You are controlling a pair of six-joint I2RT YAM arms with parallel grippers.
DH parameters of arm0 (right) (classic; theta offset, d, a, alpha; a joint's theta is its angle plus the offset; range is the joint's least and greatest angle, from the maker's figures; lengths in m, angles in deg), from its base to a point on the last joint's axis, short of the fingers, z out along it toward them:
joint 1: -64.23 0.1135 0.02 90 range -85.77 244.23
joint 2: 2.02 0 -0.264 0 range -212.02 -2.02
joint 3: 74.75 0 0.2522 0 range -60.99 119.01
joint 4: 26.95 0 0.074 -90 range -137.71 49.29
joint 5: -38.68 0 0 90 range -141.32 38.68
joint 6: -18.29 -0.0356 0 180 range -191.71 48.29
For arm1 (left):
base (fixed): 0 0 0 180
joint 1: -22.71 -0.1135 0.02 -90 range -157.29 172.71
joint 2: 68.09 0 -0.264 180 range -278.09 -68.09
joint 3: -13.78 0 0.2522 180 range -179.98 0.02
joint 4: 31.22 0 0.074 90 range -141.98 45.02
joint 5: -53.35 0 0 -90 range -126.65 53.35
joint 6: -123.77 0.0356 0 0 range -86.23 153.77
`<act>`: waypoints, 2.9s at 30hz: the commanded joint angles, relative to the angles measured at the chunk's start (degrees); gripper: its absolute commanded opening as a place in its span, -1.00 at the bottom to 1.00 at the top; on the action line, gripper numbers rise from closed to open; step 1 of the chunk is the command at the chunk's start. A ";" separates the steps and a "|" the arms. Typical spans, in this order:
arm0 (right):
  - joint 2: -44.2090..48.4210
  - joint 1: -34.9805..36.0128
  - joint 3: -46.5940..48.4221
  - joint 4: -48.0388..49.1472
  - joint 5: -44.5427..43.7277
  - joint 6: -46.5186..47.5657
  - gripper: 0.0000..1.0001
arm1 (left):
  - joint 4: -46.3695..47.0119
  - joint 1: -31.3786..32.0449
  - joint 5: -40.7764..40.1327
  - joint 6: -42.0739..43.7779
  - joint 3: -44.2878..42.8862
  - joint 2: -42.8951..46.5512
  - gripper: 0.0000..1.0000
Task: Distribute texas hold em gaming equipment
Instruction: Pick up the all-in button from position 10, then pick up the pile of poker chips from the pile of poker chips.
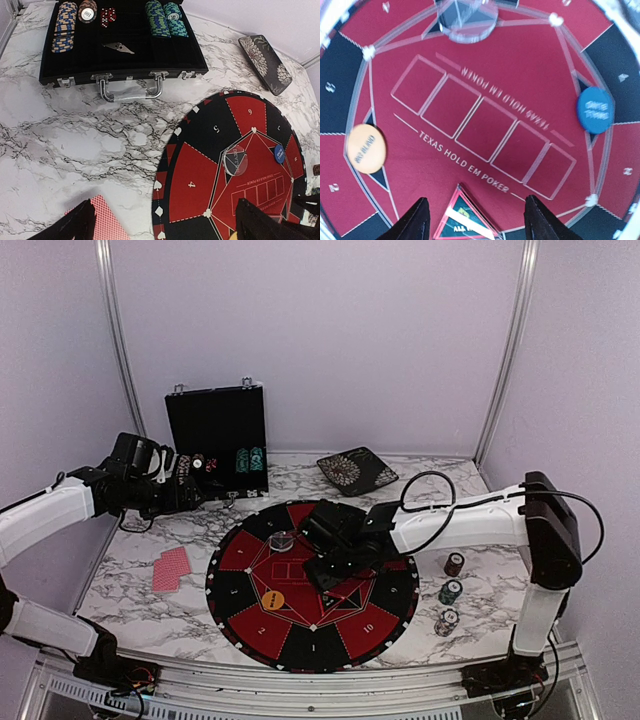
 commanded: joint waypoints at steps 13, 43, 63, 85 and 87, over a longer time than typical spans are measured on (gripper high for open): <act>28.62 -14.52 -13.27 -5.91 -9.57 -6.42 0.30 | -4.06 2.80 -3.54 0.31 -3.40 -1.28 0.98; 30.61 -41.61 -29.56 -2.53 -0.10 1.79 0.29 | -5.97 9.19 -9.20 3.40 -10.20 -7.96 0.98; 26.20 -43.97 -30.88 -0.83 2.04 2.22 0.12 | -4.89 9.18 -8.46 3.15 -7.92 -7.43 0.98; 26.14 -43.98 -31.12 -1.10 1.58 1.89 -0.17 | -4.69 9.18 -7.75 2.75 -7.57 -7.65 0.98; 26.01 -44.02 -31.18 -1.06 1.60 2.02 -0.18 | -4.69 9.18 -7.72 2.73 -7.57 -7.62 0.98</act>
